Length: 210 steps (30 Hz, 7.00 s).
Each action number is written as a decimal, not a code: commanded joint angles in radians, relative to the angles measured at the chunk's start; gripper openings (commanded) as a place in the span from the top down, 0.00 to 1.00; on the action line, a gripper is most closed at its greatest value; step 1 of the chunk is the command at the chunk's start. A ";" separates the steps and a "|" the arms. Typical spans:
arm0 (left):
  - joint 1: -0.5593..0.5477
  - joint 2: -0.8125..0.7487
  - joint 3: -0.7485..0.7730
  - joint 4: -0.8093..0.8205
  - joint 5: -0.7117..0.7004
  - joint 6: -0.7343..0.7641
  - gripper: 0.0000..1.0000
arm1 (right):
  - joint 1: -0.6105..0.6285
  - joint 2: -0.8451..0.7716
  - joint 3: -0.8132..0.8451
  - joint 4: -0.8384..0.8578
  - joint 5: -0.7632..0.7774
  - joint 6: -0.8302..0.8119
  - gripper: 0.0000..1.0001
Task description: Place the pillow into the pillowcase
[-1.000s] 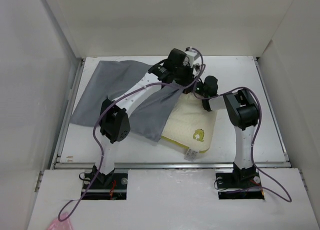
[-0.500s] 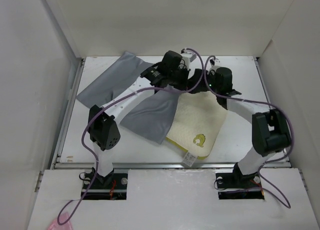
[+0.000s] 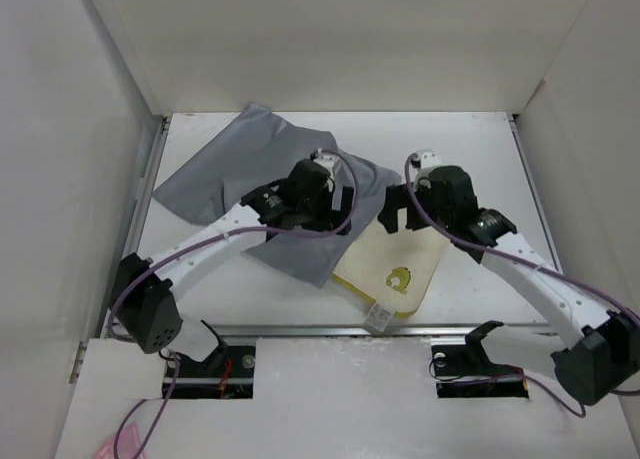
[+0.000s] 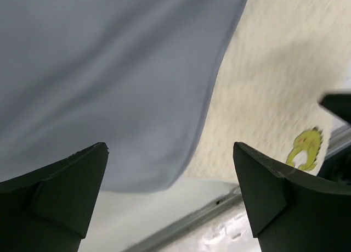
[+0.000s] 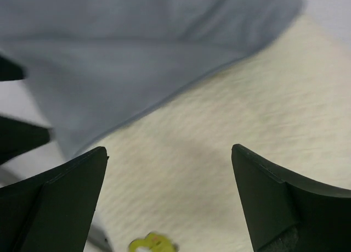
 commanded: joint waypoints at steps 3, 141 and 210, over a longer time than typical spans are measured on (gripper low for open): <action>-0.137 -0.140 -0.225 -0.107 -0.080 -0.225 0.03 | 0.144 -0.059 -0.044 -0.102 0.013 -0.057 0.00; -0.215 0.393 0.669 -0.667 -0.831 -0.343 1.00 | -0.317 0.291 0.027 0.353 -0.412 -0.012 0.11; -0.028 0.337 0.621 -0.573 -0.782 -0.417 1.00 | 0.048 0.353 -0.104 0.759 -0.219 0.011 0.00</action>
